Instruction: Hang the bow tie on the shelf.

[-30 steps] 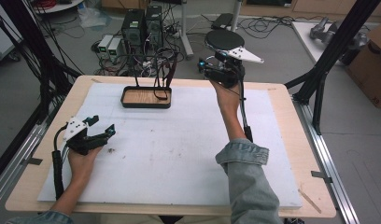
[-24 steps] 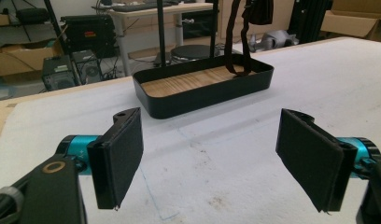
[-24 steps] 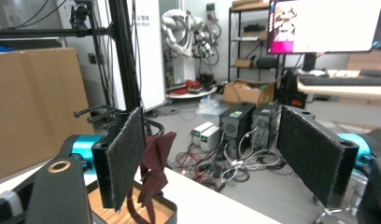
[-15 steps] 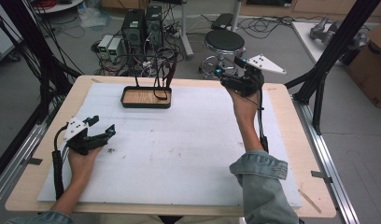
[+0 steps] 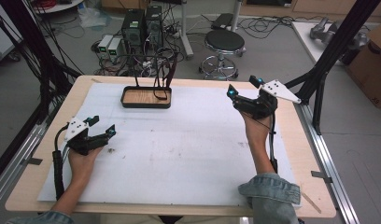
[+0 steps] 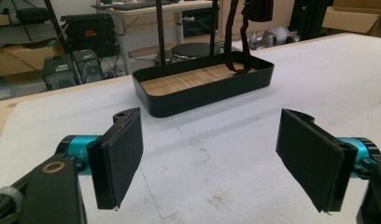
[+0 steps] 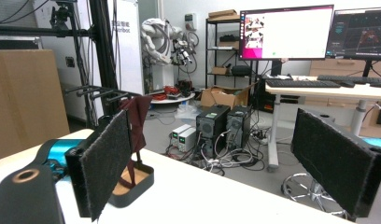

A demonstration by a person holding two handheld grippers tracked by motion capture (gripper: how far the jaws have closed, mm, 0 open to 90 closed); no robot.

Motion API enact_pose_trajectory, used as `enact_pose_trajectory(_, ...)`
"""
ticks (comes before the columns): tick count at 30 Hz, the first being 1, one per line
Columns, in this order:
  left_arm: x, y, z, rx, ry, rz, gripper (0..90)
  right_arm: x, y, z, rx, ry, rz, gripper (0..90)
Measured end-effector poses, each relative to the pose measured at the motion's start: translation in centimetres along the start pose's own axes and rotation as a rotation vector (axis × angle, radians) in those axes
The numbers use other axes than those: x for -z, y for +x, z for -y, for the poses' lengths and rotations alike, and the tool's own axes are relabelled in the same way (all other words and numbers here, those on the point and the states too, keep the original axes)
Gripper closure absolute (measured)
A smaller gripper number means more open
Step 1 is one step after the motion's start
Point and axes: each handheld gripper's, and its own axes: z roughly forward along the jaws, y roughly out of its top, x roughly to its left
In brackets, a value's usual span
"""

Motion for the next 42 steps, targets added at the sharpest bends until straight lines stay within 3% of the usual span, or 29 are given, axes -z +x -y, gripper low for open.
enact_pose_trajectory(14,0.0,0.0,0.0,-0.003,0.002,0.000,23.3,3.3,0.4,3.4,0.013,-0.002,0.018,11.5)
enact_pose_trajectory(17,0.0,-0.1,0.0,-0.003,0.002,-0.002,23.3,3.4,0.2,4.1,-0.021,0.085,-0.016,9.5)
enact_pose_trajectory(19,0.0,-0.1,0.0,-0.002,0.002,-0.001,23.3,3.4,0.2,4.3,-0.042,0.110,-0.015,9.5)
enact_pose_trajectory(22,0.0,-0.1,0.0,-0.002,0.003,-0.001,23.3,3.4,0.2,4.6,-0.077,0.191,-0.016,9.6)
enact_pose_trajectory(25,0.0,-0.1,0.0,-0.003,0.004,-0.001,23.2,3.9,0.2,5.4,-0.094,0.153,-0.047,9.5)
enact_pose_trajectory(34,0.0,-0.1,0.0,-0.006,0.006,-0.001,23.2,6.4,0.7,8.1,-0.080,0.131,0.027,9.5)
enact_pose_trajectory(40,-0.1,-0.1,0.0,-0.008,0.007,-0.006,23.2,7.6,1.0,10.5,-0.078,0.162,0.066,9.5)
enact_pose_trajectory(42,-0.1,-0.1,0.0,-0.008,0.007,-0.007,23.2,7.6,1.0,11.0,-0.077,0.195,0.069,9.5)
